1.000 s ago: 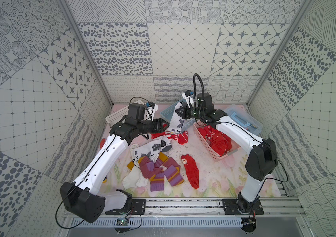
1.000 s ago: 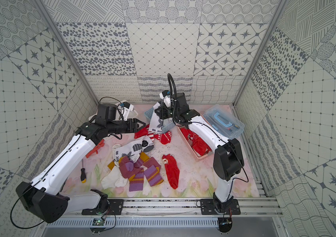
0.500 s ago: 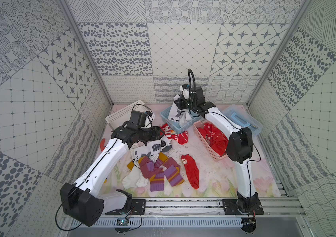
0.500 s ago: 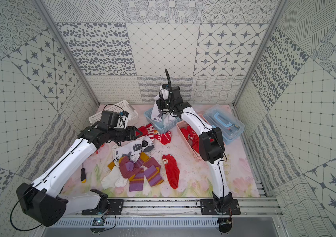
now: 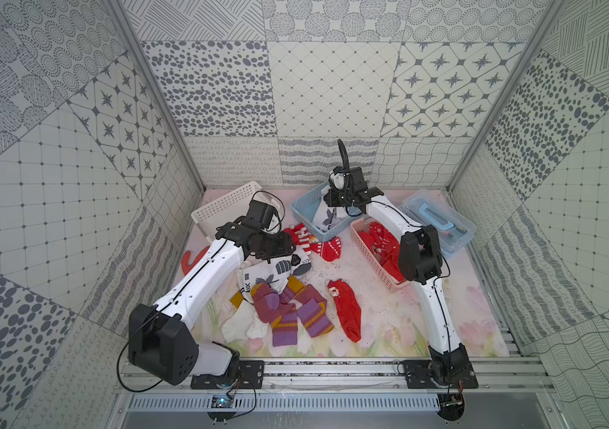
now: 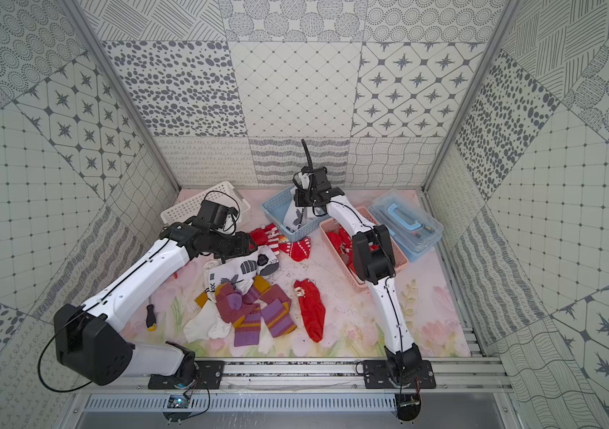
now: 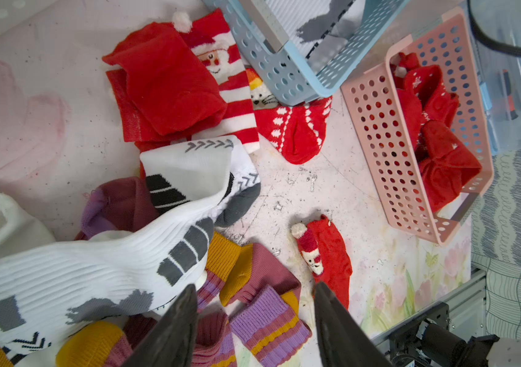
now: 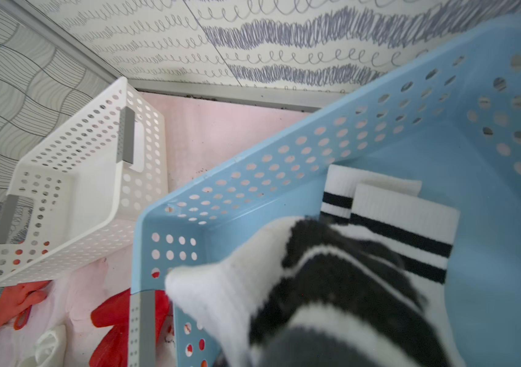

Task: Sort the socks into the basket by color
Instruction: Place the sock in the bin.

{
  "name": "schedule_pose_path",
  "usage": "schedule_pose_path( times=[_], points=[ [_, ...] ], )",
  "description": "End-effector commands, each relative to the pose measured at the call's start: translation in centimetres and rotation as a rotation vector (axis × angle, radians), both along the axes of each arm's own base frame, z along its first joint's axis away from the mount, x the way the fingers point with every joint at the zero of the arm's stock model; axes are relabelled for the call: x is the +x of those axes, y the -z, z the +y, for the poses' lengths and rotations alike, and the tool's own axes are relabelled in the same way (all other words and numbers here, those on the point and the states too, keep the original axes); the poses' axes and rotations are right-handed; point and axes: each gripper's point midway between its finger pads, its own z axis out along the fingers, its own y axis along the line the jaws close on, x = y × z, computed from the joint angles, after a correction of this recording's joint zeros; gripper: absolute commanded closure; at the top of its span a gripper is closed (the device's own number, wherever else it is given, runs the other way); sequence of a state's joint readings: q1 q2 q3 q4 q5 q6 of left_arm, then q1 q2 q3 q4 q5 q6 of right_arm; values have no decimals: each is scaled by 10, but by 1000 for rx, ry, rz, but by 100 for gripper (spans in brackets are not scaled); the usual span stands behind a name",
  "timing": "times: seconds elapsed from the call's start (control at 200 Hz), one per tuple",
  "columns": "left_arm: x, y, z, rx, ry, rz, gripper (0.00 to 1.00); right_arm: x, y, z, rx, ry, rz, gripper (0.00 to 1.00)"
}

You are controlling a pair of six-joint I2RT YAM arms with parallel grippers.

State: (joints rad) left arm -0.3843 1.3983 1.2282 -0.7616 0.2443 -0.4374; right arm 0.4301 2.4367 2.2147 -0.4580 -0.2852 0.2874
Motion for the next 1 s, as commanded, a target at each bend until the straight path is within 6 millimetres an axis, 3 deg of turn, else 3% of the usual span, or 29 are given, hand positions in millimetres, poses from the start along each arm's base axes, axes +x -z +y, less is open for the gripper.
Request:
schedule_pose_path(
  times=[0.0, 0.215, 0.5, 0.68, 0.995],
  points=[
    [1, 14, 15, 86, -28, 47, 41, 10, -4, -9, -34, 34, -28, 79],
    [4, 28, 18, 130, -28, 81, 41, 12, -6, -19, -88, 62, -33, 42],
    [6, 42, 25, 197, -29, 115, 39, 12, -38, -27, -120, 87, -80, 2],
    [7, 49, 25, 245, -15, 125, 38, 9, -56, -33, -136, 105, -85, 2],
    [9, 61, 24, 326, 4, 140, 37, -10, -70, -43, -161, 121, -84, 2]
  ],
)
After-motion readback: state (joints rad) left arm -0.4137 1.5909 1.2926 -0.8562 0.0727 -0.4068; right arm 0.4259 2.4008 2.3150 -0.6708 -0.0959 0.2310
